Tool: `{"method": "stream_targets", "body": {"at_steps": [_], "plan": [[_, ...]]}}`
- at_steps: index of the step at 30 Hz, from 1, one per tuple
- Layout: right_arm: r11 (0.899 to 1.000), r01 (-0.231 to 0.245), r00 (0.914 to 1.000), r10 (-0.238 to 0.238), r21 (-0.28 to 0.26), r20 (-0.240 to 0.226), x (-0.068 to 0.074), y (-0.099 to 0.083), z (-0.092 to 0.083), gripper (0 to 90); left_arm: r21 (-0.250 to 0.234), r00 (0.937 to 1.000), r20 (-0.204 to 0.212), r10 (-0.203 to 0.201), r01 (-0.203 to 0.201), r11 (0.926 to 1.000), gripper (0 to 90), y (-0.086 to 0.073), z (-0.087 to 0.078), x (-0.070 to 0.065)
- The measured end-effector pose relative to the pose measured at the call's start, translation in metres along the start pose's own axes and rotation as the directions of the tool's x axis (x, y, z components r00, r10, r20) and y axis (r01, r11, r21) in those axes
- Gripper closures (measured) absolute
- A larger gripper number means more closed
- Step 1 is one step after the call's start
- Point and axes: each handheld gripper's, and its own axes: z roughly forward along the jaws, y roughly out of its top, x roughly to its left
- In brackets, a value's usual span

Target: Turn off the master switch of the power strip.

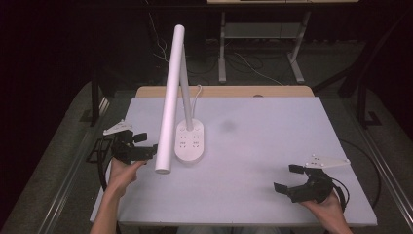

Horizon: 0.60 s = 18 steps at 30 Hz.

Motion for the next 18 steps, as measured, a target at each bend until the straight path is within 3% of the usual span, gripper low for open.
{"method": "stream_targets", "body": {"at_steps": [8, 18], "plan": [[1.0, 0.005, 1.0, -0.005, -0.001, 0.0, 0.001, 0.0, 0.0, 0.3, -0.016, 0.9998, 0.02, 0.006, -0.006, 0.9999, 0.0, -0.02, -0.004, -0.013], [1.0, 0.009, 1.0, -0.009, -0.003, 0.001, 0.003, 0.0, -0.001, 0.3, -0.026, 0.9974, 0.04, 0.06, -0.059, 0.9979, 0.0, -0.042, -0.006, -0.036]]}}
